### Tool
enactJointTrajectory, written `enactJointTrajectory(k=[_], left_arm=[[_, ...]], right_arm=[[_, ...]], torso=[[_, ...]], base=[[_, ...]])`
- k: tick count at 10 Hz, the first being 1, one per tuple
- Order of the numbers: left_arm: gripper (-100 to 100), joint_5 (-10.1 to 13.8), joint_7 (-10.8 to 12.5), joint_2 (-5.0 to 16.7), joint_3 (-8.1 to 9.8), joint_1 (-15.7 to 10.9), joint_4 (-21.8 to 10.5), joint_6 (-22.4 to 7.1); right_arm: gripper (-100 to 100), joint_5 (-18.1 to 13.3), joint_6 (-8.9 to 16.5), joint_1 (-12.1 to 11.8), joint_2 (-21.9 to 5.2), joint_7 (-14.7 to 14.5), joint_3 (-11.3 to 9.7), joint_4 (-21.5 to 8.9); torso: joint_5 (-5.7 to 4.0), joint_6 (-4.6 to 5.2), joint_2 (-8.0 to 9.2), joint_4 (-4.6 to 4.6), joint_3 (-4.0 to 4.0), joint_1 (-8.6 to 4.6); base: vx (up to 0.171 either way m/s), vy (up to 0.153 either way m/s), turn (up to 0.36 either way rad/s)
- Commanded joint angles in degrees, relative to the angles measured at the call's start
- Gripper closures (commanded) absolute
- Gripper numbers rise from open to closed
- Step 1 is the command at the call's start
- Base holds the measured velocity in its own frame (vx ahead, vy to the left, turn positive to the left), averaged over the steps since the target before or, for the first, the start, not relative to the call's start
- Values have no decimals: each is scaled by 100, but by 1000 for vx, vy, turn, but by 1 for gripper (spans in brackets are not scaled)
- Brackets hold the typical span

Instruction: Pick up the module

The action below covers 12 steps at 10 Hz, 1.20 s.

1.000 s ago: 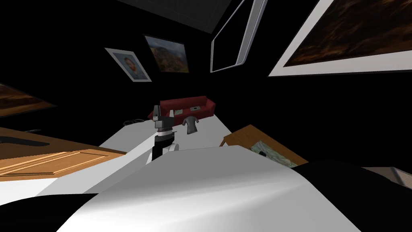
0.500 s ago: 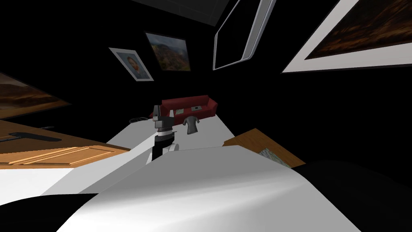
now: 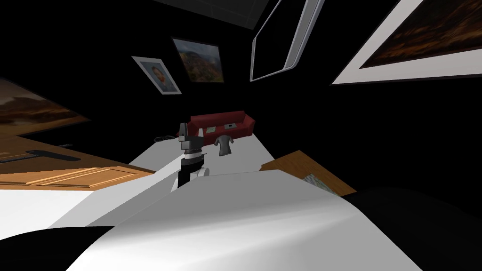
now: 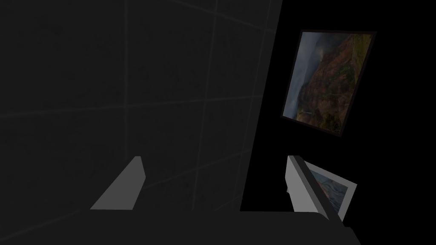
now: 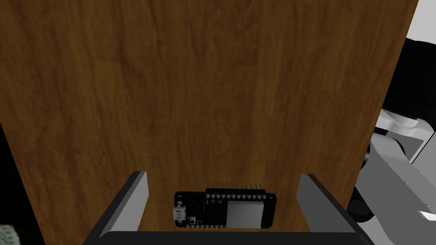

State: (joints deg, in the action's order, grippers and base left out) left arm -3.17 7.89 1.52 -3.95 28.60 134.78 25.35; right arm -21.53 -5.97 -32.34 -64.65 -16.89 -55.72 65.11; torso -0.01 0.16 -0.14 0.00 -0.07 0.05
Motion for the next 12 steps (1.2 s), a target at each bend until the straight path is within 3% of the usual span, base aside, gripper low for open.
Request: enactJointTrajectory(k=[1, 5, 6, 7, 10, 11, 12], left_arm=[[0, 0, 0, 0, 0, 0, 0, 0], [0, 0, 0, 0, 0, 0, 0, 0], [0, 0, 0, 0, 0, 0, 0, 0], [0, 0, 0, 0, 0, 0, 0, 0], [0, 0, 0, -1, 0, 0, 0, 0], [0, 0, 0, -1, 0, 0, 0, 0], [0, 0, 0, 0, 0, 0, 0, 0]], right_arm=[[100, 0, 0, 0, 0, 0, 0, 0], [100, 0, -5, -2, 2, 0, -3, 6], [0, 0, -5, -2, 2, 0, -2, 6], [100, 21, -41, -41, -166, 18, 1, 110], [100, 71, -106, -122, -530, 66, -11, 369], [100, 60, -85, -113, -453, 52, -2, 316], [0, 62, -92, -116, -464, 55, -3, 325]], torso=[[0, 0, 0, 0, 0, 0], [0, -1, -5, 0, -2, 1], [0, -1, -5, 0, -2, 1], [0, -1, -5, 0, -2, 0], [6, 0, -18, -3, -10, 19], [5, 0, -18, -4, -11, 19], [2, -1, -13, -2, -7, 11]], base=[[0, 0, 0], [0, 0, 0], [0, 0, 0], [16, 25, -60], [31, 42, -57], [12, 17, -11], [0, 0, 0]])
